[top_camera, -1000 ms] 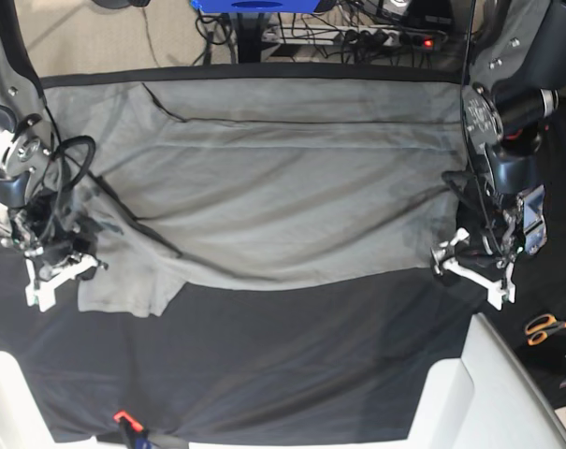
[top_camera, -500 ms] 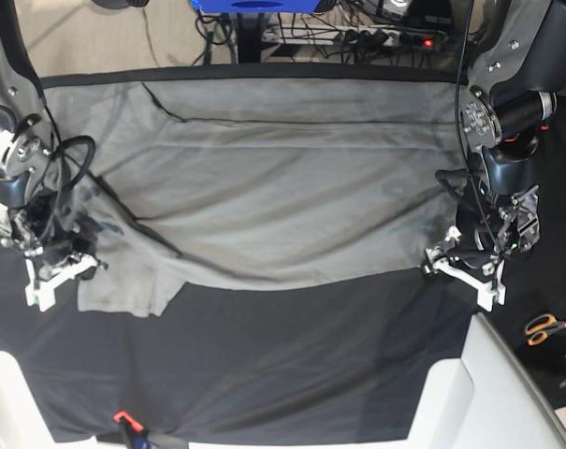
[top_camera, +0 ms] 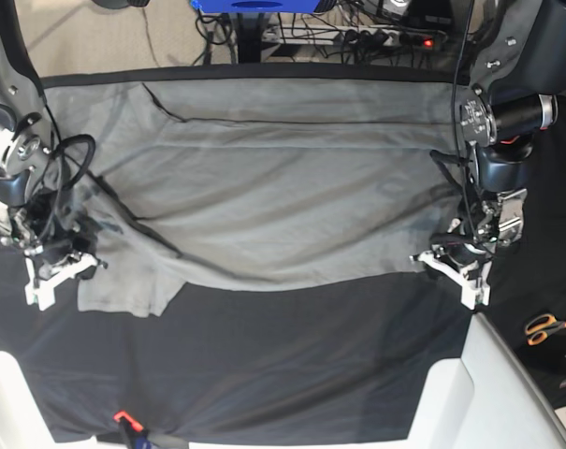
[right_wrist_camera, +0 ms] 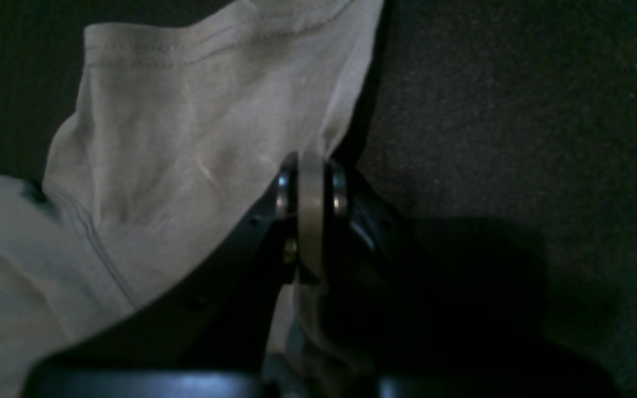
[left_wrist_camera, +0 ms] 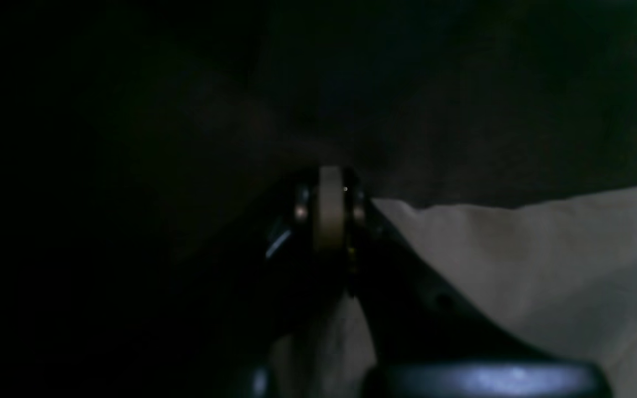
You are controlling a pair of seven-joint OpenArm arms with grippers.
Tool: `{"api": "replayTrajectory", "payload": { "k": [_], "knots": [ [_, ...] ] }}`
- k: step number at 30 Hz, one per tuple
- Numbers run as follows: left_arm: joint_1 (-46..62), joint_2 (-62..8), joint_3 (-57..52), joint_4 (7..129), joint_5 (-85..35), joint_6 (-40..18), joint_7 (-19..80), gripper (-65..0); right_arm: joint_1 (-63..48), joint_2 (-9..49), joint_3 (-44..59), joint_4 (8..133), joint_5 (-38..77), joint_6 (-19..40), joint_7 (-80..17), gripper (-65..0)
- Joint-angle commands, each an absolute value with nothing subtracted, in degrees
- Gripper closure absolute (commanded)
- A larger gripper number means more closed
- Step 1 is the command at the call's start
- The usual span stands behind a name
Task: Fold the T-shirt properly
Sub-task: 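Hold the side edges with both grippers and fold them toward the collar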
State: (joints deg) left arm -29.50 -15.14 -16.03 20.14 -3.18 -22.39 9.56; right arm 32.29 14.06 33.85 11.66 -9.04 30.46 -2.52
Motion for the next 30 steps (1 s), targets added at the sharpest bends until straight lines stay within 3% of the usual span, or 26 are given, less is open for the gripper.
{"api": "replayTrajectory", "payload": {
  "k": [1,9,21,30],
  "knots": [
    [-29.93,-15.16,-15.87,20.26,-2.07,-22.46,12.35,0.0,33.54,14.73,33.8,12.53,-8.75,30.73,-1.89,0.0],
    [-30.99,-15.6,-15.6,24.66,-1.45,-22.46,13.14,0.0,33.54,14.73,33.8,12.88,-8.75,30.73,-1.63,0.0],
    [-27.03,-15.43,-15.87,48.04,-1.98,-22.46,28.7,0.0,32.92,12.44,33.8,22.9,-8.75,30.73,-1.63,0.0],
    [-26.95,-15.6,-15.87,50.86,-2.07,-22.46,29.67,0.0,33.71,12.44,33.71,24.4,-8.75,30.81,-1.54,0.0]
  ]
}}
